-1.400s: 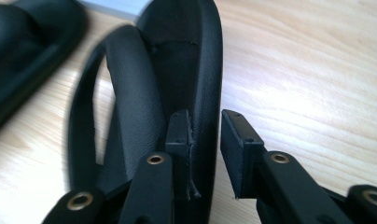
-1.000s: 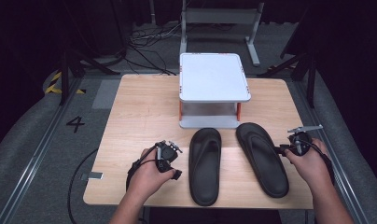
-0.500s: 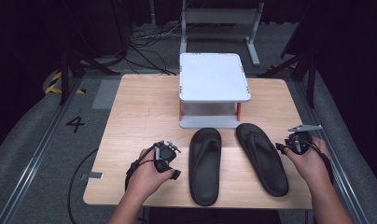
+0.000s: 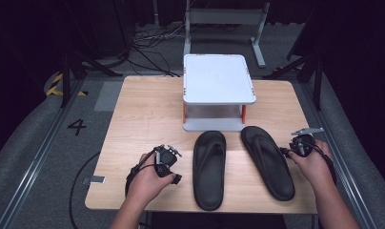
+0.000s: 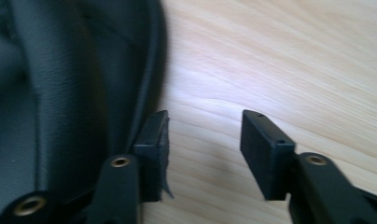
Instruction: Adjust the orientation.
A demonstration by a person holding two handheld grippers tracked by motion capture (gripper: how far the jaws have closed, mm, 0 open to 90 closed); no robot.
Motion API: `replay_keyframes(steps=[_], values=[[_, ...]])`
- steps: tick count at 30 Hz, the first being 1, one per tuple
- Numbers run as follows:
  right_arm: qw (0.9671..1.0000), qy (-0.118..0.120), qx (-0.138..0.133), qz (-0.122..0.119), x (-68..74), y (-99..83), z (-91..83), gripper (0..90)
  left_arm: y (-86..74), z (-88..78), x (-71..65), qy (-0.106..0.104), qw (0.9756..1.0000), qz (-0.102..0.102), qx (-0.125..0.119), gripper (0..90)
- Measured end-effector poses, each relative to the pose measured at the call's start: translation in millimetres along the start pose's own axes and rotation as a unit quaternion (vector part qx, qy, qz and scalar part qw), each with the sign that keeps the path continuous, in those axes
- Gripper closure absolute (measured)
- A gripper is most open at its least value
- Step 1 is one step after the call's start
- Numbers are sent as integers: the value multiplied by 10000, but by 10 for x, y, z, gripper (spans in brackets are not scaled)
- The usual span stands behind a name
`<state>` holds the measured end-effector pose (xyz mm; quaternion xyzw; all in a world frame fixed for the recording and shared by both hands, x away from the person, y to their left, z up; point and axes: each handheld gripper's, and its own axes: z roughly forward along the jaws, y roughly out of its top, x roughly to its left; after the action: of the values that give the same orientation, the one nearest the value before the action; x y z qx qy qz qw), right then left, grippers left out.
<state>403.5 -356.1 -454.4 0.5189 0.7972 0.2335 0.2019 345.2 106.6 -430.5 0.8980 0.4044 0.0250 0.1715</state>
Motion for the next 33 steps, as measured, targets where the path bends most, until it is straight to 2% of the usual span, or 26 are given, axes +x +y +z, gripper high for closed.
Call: replay_keyframes(steps=[5,6,9,14,15,16,19,21,23,25,27,28,30,31,32,33], values=[[9995,-123,24,-283,133,9,-47,611,31,37,-4,-17,9999,29,96,423],[9994,-96,34,-331,166,10,-54,608,41,48,-7,-35,10000,48,76,423],[9990,238,6,-390,268,8,-56,581,79,70,-21,-62,9998,126,103,423],[9979,596,74,-250,441,-1,-78,577,130,92,-46,-103,9996,221,124,425],[9970,751,105,-121,508,-4,-89,572,138,101,-52,-123,9996,231,110,425],[9967,802,135,-77,555,-5,-96,579,148,111,-61,-132,9995,252,146,425],[9966,769,275,-94,680,2,-139,600,159,129,-68,-133,9994,298,141,426],[9966,758,301,-57,702,1,-146,607,166,143,-81,-132,9994,294,129,425],[9955,833,439,89,757,-1,-172,626,179,152,-85,-118,9993,350,107,426],[9921,1100,571,214,848,-5,-197,630,188,169,-98,-157,9992,347,101,428],[9902,1270,536,209,909,-1,-204,625,191,173,-100,-164,9992,362,105,430],[9902,1270,536,209,909,-1,-204,618,196,178,-103,-174,9991,373,105,430],[9905,1334,315,144,949,7,-215,600,207,183,-105,-160,9990,403,85,430],[9908,1310,297,151,958,9,-226,579,210,184,-105,-156,9991,392,93,429],[9906,1320,310,170,957,7,-240,547,213,184,-102,-162,9990,393,98,428],[9894,1369,439,213,944,-2,-282,575,218,184,-97,-181,9991,370,101,428]])
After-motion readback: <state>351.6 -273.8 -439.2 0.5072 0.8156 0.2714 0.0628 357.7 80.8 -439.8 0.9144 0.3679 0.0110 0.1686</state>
